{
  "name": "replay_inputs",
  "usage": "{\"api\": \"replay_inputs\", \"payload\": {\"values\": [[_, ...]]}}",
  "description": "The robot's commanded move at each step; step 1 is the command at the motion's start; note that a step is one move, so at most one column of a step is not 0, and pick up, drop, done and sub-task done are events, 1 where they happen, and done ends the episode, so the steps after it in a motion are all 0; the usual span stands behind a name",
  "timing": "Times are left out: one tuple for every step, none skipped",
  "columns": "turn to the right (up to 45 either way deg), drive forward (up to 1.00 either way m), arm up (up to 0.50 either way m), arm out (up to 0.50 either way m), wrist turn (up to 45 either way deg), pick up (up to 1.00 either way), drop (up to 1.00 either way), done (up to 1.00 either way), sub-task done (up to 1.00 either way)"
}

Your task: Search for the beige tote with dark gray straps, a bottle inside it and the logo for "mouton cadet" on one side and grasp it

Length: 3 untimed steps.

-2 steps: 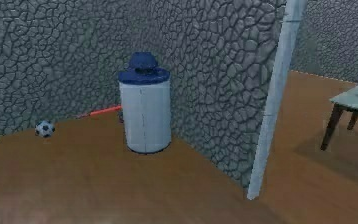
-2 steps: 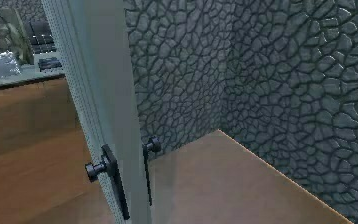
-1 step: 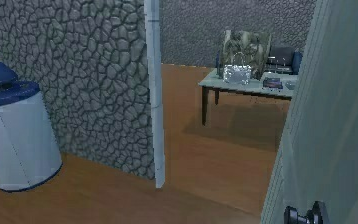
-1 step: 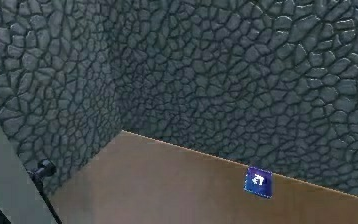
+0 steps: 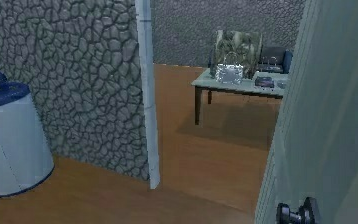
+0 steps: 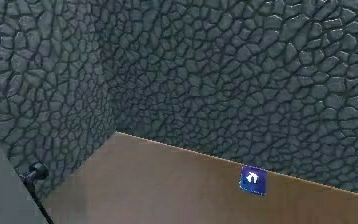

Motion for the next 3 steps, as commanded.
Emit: {"api": "replay_inputs", "payload": {"values": [[-45.0, 0.00, 0.00, 0.00, 0.0, 0.00, 0.00, 0.00, 0.00], [-45.0, 0.00, 0.00, 0.00, 0.0, 0.00, 0.00, 0.00, 0.00], [-45.0, 0.00, 0.00, 0.00, 0.0, 0.00, 0.00, 0.00, 0.00]]}}
